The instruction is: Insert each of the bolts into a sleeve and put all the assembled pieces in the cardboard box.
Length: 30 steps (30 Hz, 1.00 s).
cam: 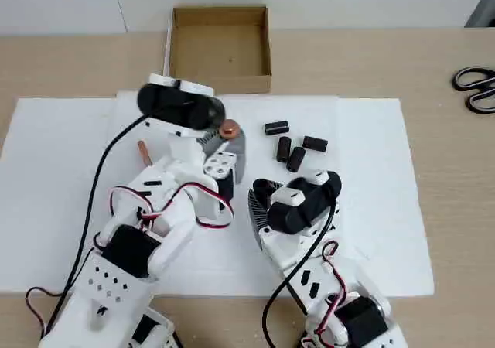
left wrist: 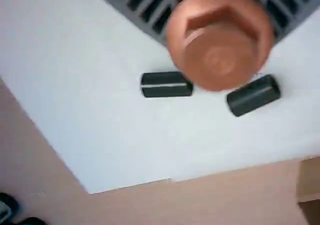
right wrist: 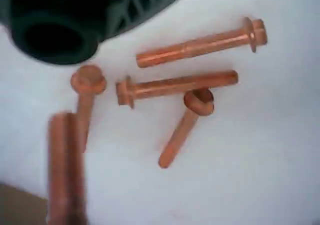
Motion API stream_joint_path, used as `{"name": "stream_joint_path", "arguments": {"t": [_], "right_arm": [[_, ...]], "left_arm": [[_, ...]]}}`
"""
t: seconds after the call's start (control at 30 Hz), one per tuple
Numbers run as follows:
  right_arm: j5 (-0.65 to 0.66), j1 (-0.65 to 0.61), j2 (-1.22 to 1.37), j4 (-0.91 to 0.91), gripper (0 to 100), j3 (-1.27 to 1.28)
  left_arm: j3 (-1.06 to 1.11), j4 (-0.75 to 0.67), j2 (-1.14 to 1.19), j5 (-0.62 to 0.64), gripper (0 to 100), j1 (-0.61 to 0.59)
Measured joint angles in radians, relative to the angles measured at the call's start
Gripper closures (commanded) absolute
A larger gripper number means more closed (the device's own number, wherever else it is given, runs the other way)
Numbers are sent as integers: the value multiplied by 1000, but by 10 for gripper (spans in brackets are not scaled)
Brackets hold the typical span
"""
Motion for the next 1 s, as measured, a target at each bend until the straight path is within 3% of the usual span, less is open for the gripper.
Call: {"name": "stream_joint_path", "arguments": {"t": [0.23,0.47,1.0], "right_arm": [[-3,-8,0,0,995,54],[-3,-8,0,0,995,54],[-3,-49,0,0,995,54]], "left_arm": [[0,3,0,0,994,25],[-126,172,0,78,994,25],[-138,261,0,101,994,80]]}}
